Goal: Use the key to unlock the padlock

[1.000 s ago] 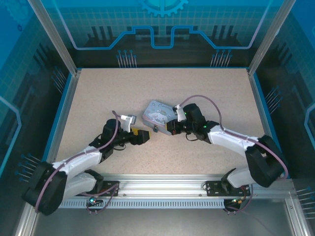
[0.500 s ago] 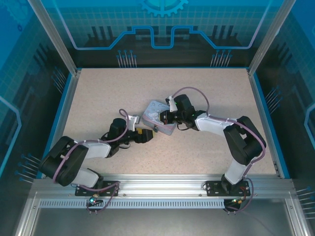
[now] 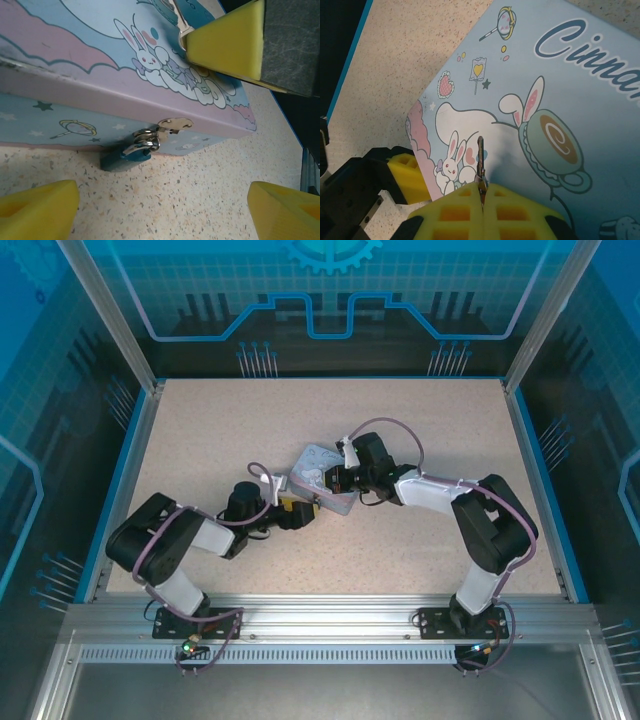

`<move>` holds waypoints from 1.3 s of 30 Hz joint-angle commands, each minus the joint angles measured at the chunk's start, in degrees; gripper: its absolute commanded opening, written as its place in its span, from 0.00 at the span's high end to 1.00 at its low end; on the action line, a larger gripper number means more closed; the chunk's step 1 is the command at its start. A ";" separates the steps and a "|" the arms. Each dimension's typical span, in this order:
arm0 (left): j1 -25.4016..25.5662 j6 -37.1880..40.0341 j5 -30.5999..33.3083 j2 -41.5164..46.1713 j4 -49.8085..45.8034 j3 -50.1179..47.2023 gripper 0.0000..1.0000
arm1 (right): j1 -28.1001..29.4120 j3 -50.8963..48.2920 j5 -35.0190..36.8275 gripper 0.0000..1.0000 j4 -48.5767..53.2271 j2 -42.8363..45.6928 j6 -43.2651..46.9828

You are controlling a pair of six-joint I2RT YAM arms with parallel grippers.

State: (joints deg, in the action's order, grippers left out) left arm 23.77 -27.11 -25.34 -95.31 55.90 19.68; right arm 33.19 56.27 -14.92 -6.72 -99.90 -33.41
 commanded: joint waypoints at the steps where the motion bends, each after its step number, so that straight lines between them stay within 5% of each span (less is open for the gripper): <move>1: -0.44 -0.29 -1.50 -3.32 9.52 0.01 0.12 | -0.26 -2.29 1.38 1.00 4.93 -2.03 -0.70; 14: 0.08 -1.10 -0.32 -16.57 23.71 1.09 0.16 | 0.72 -1.61 3.60 1.00 7.79 -1.18 -0.26; 39: 3.67 -0.70 -4.91 -18.47 12.66 6.57 0.34 | 1.79 0.76 4.55 1.00 10.02 -2.31 -0.61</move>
State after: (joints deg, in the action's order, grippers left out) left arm 26.04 -27.11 -26.89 -111.87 74.32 25.02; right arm 33.82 57.78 -10.46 -3.66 -99.77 -33.47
